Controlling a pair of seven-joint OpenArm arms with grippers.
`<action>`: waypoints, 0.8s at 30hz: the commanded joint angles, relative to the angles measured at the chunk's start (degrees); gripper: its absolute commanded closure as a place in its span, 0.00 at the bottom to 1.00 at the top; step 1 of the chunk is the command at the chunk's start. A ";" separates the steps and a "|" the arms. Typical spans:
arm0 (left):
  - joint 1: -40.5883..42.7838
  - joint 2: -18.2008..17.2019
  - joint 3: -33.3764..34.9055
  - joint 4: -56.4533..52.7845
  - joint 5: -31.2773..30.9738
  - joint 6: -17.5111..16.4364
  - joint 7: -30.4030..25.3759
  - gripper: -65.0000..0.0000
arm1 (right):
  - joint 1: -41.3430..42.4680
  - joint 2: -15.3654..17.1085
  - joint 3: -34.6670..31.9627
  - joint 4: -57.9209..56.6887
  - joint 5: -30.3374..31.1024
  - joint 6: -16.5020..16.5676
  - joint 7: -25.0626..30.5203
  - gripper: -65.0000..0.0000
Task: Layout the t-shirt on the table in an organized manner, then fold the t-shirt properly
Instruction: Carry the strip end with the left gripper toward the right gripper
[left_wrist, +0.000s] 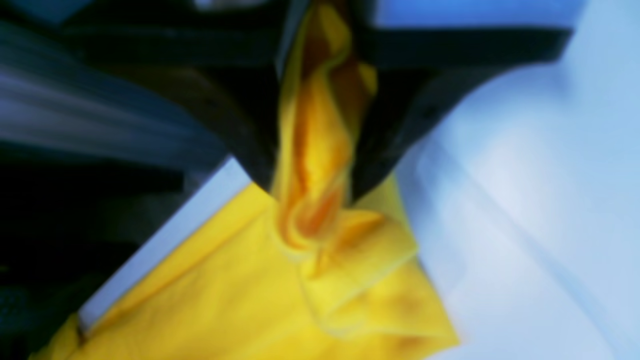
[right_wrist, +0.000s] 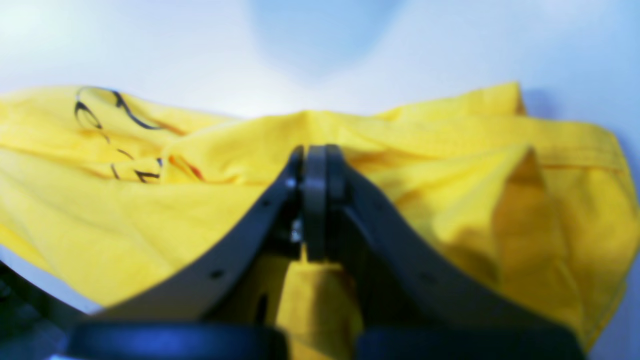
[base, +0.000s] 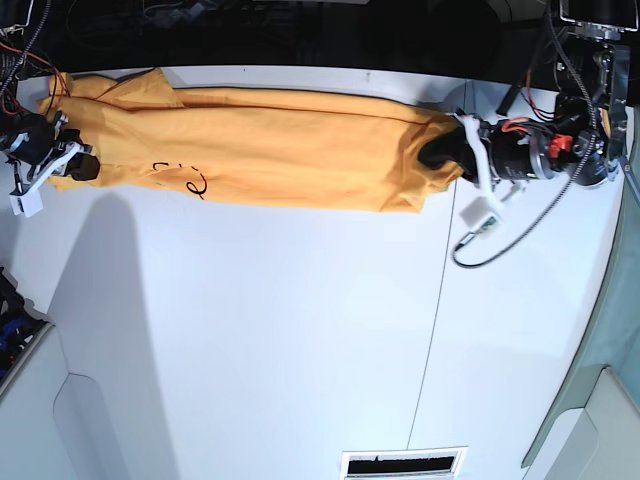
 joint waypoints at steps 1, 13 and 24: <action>-0.81 0.52 1.14 3.21 -0.44 0.31 -1.90 1.00 | 0.72 1.09 0.31 0.68 0.46 0.15 0.66 1.00; -2.62 18.97 15.91 1.62 17.00 2.14 -11.65 1.00 | 0.74 1.11 0.31 0.68 -0.81 0.15 0.42 1.00; -11.19 28.98 17.38 -20.90 18.21 2.93 -17.44 0.49 | 0.74 1.11 0.31 0.68 -0.79 0.13 0.44 1.00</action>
